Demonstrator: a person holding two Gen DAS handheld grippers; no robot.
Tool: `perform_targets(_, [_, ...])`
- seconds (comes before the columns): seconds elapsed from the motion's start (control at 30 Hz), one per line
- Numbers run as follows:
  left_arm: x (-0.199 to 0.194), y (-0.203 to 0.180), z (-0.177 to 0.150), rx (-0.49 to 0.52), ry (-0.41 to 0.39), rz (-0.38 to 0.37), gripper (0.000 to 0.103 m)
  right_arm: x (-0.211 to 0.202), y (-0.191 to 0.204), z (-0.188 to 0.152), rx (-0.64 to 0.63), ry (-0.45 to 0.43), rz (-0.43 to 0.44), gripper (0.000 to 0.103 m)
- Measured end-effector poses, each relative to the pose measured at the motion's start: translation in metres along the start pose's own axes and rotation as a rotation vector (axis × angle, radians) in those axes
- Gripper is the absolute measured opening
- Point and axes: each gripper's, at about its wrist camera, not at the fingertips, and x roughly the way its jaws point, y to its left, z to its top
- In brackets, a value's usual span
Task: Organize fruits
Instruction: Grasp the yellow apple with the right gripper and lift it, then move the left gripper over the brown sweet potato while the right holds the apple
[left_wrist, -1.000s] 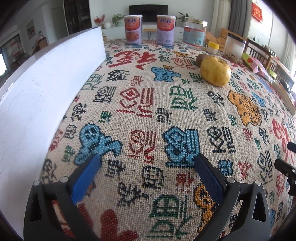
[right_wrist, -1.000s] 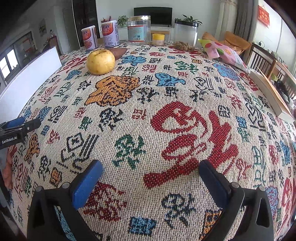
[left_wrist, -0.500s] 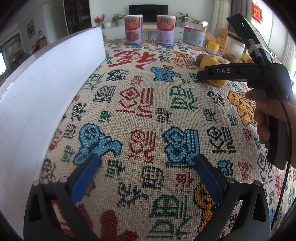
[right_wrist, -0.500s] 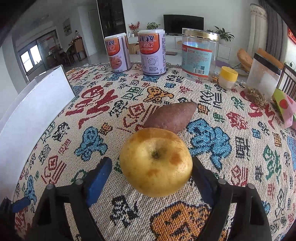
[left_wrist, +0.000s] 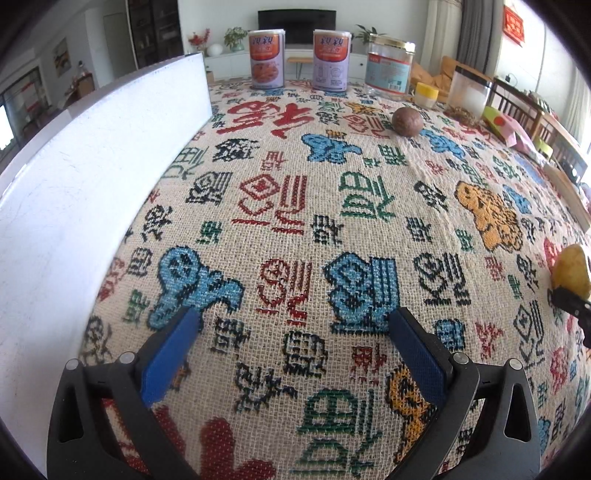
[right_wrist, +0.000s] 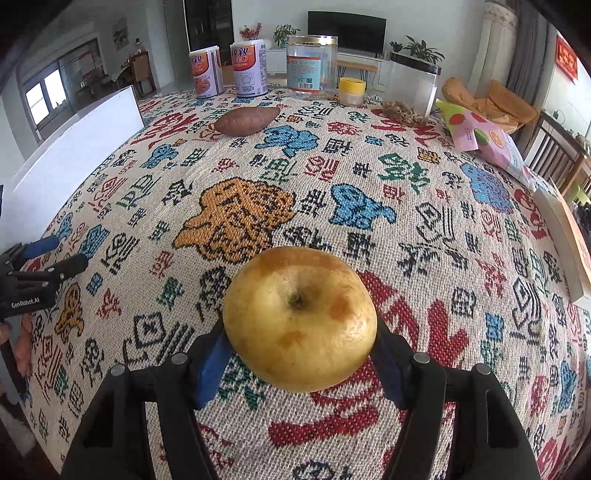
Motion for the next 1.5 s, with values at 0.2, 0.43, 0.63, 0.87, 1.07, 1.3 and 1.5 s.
perform_targets(0.2, [0.0, -0.001, 0.0, 0.0, 0.0, 0.001, 0.103, -0.002, -0.002, -0.021, 0.059, -0.057, -0.02, 0.099])
perform_targets(0.43, [0.006, -0.014, 0.012, 0.033, 0.014, -0.043, 0.102, 0.003, -0.003, -0.021, 0.084, -0.03, -0.03, 0.103])
perform_targets(0.63, [0.055, -0.079, 0.076, 0.172, 0.03, -0.12, 0.103, 0.003, -0.002, -0.021, 0.08, -0.029, -0.036, 0.103])
perform_targets(0.87, [0.102, -0.11, 0.143, 0.172, 0.022, -0.119, 0.102, 0.004, -0.002, -0.021, 0.08, -0.029, -0.036, 0.103])
perform_targets(1.07, [0.111, -0.126, 0.178, 0.205, -0.051, -0.152, 0.066, 0.004, -0.002, -0.021, 0.08, -0.029, -0.036, 0.103])
perform_targets(1.3, [0.086, -0.111, 0.144, 0.184, -0.017, -0.155, 0.042, 0.004, -0.002, -0.021, 0.08, -0.029, -0.036, 0.103])
perform_targets(1.5, [0.005, -0.076, 0.054, 0.146, 0.033, -0.167, 0.042, 0.004, -0.002, -0.021, 0.08, -0.029, -0.036, 0.103])
